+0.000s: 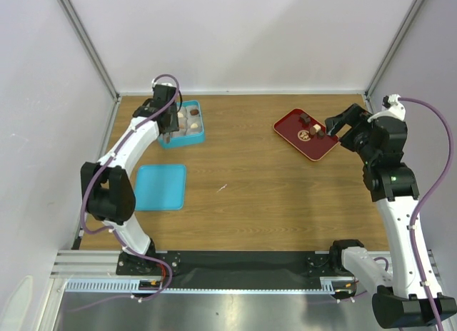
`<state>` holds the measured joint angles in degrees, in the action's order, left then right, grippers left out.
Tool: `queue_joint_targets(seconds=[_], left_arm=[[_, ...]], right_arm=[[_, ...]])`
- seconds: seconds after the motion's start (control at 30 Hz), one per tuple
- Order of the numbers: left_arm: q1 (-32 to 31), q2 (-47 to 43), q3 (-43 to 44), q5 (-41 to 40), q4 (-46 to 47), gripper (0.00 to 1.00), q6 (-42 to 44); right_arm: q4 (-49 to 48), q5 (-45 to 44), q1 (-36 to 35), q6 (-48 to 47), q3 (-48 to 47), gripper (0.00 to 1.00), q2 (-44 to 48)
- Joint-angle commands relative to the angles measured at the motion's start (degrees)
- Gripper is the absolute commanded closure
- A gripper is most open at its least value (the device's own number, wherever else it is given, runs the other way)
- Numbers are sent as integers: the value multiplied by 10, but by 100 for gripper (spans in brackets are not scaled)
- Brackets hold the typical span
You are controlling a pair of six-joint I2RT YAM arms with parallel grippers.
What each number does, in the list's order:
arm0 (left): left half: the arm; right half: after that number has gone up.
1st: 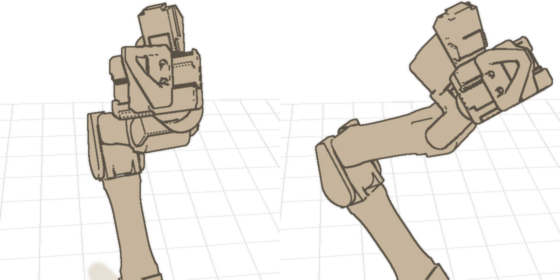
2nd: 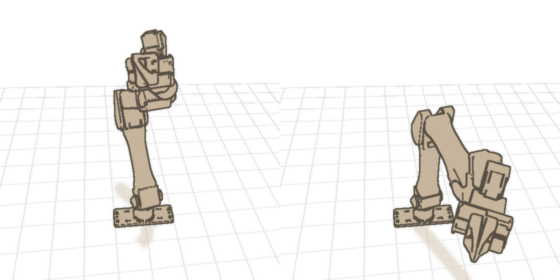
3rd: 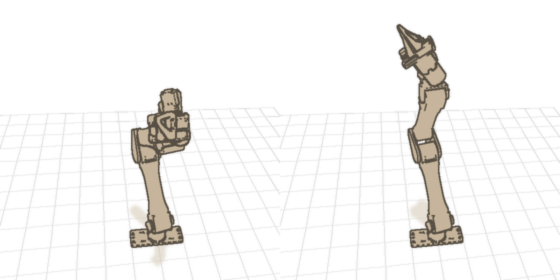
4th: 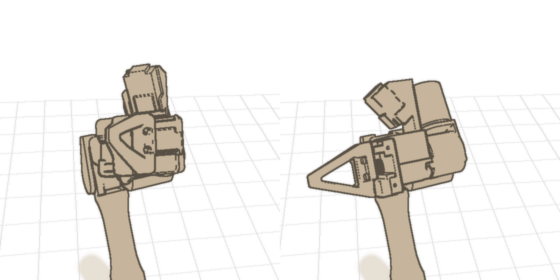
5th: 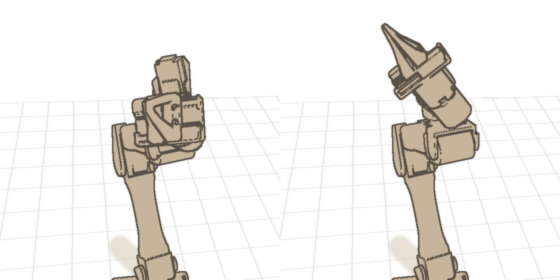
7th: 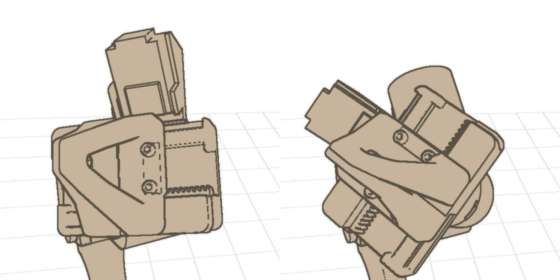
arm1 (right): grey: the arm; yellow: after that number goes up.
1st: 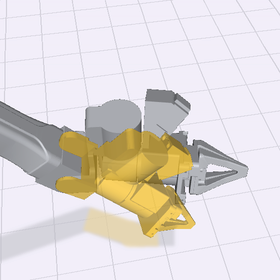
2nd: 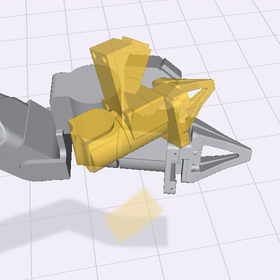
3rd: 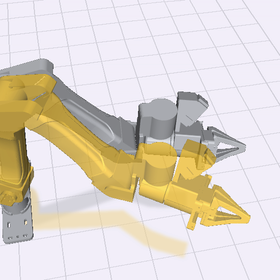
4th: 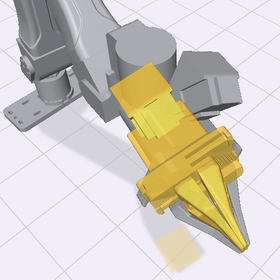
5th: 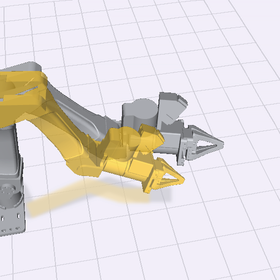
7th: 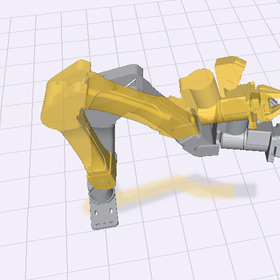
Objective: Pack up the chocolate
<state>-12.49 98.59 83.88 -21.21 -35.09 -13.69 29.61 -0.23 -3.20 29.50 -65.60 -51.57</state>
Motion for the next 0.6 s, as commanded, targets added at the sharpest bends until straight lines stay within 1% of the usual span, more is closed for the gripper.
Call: queue_joint_targets(seconds=[0.0,0.07,0.1,0.17,0.2,0.27,0.3,0.37,0.4,0.47,0.5,0.57], left_arm=[[-26,-54,50,50,-3,54,35],[-49,-68,65,66,2,54,50],[-77,-71,69,71,5,54,53],[-109,-76,81,86,14,54,59],[-139,-76,83,91,24,54,58],[-169,-74,87,128,44,55,54],[-202,-73,87,135,71,55,52],[-234,-55,90,145,96,55,53],[-264,-45,95,144,113,55,53],[-291,-7,117,142,127,55,53],[-315,5,126,139,137,55,53],[-337,51,153,133,148,55,52]], right_arm=[[-4,-14,0,-5,-22,11,8],[1,-14,1,-3,-26,11,3],[4,-15,1,-3,-28,11,2],[12,-18,2,-2,-30,11,-2],[15,-21,6,-4,-30,11,-4],[30,-20,9,-4,-36,11,-6],[34,-21,11,-5,-38,11,-6],[40,-21,14,-7,-43,12,-1],[44,-23,15,-8,-48,12,5],[57,-28,15,-12,-55,12,9],[62,-34,14,-14,-58,12,12],[67,-41,15,-16,-64,12,23]])
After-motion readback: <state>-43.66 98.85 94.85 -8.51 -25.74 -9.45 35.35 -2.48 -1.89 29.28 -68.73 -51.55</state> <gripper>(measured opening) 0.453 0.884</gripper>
